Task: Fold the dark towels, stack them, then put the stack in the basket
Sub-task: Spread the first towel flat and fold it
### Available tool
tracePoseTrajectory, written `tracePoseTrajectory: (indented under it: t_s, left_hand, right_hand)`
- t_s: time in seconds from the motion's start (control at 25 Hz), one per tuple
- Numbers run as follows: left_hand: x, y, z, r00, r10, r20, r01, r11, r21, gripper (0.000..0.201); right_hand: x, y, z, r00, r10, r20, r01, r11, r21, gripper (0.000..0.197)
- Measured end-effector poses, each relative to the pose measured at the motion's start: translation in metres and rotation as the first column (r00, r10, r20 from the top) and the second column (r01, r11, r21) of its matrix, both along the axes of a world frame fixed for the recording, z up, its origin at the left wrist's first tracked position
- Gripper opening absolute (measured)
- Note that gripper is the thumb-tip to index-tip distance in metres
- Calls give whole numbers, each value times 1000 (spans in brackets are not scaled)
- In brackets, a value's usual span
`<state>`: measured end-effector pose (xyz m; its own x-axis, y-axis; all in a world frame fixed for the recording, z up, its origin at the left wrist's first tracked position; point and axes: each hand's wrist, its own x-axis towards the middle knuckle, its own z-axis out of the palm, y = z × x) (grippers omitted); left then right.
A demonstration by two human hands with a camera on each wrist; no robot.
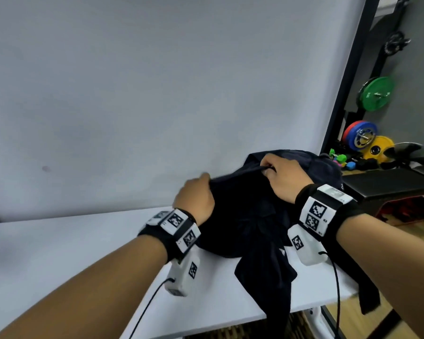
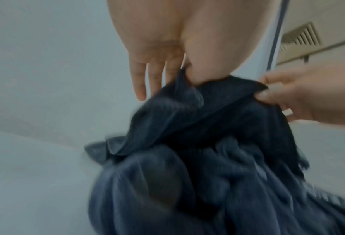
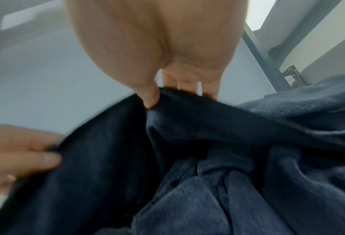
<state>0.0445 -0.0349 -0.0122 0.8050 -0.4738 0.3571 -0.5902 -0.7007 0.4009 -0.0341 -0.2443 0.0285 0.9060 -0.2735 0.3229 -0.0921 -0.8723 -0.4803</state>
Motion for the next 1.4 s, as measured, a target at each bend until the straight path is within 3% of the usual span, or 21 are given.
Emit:
tracePoseTrajectory:
  t_s: [0.12,0.28,0.36,0.44,0.48,0.56,0.68,0.8,0.92,1.04,1.2,1.28,1.4]
  left_hand:
    - [7,37,39,995,-11,95,30,979,-200,20]
    - [15,93,88,960,20,281,61,959,-275,20]
    - [23,130,103,940,77,332,16,963,-268,22]
    - [33,167,112,931,137,339,-45,963,-264,23]
    - [37,188,113,928,170,332,-82,961,-263,24]
    - [44,227,113,917,236,323,-162,957,-241,24]
    - [64,293,108,876,358,322,-303,930,-209,25]
    - [91,370,99,828,503,248,-473,864,-171,27]
    - [115,445,87,769,621,151,-604,783,-147,28]
    - [129,484,76,797,599,73,-588,798,-131,27]
    - [136,486,59,873,486,-37,-477,838,-266,24]
    - [139,480,51,903,428,-33,-419,864,-281,18]
    - [147,479,41,914,407,3,-395,888,-236,16]
  right_hand:
    - [0,17,19,990,42,135,-45,999,25,11]
    - [9,62,51,928,114,356,-131,991,24,13]
    - [16,85,55,947,186,263,-191,982,-6,16]
    - [26,103,44,969,246,-3,-244,963,-115,19]
    - [32,111,35,966,227,-125,-249,946,-205,17]
    - [44,125,18,965,144,-217,-211,920,-329,18]
    - [55,140,-1,976,43,-212,-110,943,-315,18]
    - [62,148,-15,950,-65,-307,-46,940,-339,10]
    - [65,165,-22,910,-156,-385,24,945,-326,31]
    - [69,200,-21,920,-153,-361,91,979,-181,25]
    - [100,256,-6,967,-79,-243,86,996,19,20]
    - [111,277,1,961,-51,-271,67,997,48,18]
    - [115,274,8,963,-140,-230,143,990,-3,19]
